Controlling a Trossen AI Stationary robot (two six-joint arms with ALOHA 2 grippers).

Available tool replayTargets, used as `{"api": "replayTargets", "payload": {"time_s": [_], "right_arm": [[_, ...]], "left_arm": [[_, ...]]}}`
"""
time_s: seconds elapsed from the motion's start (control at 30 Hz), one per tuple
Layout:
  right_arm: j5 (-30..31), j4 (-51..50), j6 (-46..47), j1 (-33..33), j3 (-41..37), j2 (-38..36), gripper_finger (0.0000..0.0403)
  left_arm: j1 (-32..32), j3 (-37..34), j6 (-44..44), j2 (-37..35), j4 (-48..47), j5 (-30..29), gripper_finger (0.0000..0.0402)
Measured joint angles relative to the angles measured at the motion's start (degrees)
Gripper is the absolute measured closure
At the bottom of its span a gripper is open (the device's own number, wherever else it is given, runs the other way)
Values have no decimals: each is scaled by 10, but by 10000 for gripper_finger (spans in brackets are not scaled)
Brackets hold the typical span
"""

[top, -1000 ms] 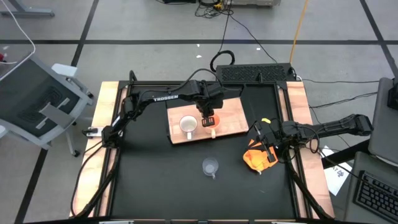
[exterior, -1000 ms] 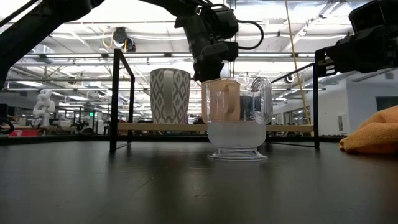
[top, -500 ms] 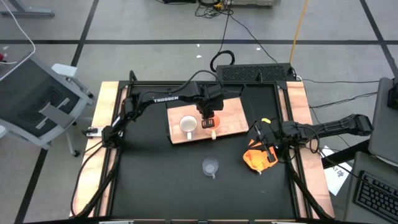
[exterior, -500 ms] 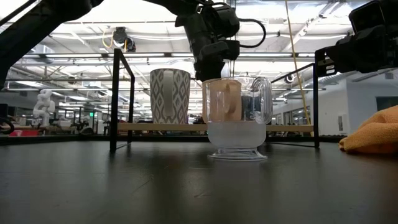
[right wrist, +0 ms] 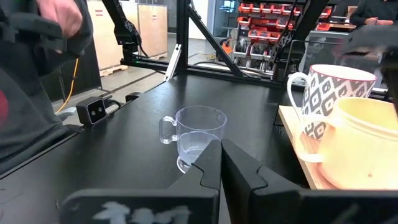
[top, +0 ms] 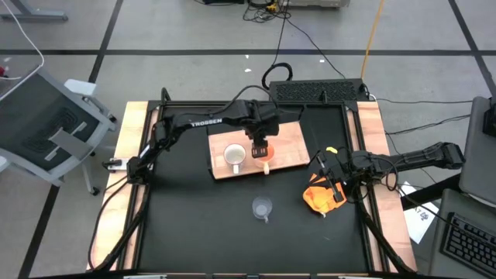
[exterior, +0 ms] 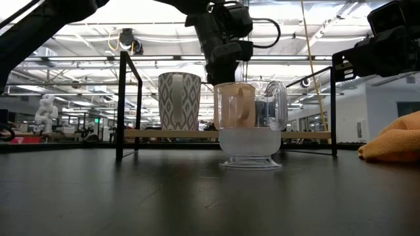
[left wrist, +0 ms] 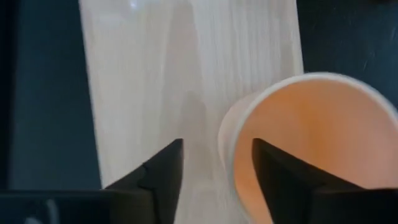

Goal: Stack small to large cups/mugs on shelf
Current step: Put the transparent mug on the shelf

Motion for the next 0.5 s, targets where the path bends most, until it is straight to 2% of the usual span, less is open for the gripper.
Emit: {"api": "replayTargets", "payload": {"time_s": [0.17, 0.3, 0.4, 0.5], "right_arm": [[0, 0, 0, 0, 0, 0, 403], [0, 0, 0, 0, 0, 0, 403], [0, 0, 0, 0, 0, 0, 403], [0, 0, 0, 0, 0, 0, 403]], "left_arm": [[1, 70, 2, 0, -34, -2, 163], [0, 124, 0, -8, -62, -8, 146], [-1, 104, 10, -41, -73, -8, 162], [-1, 104, 15, -68, -127, -10, 222]]}}
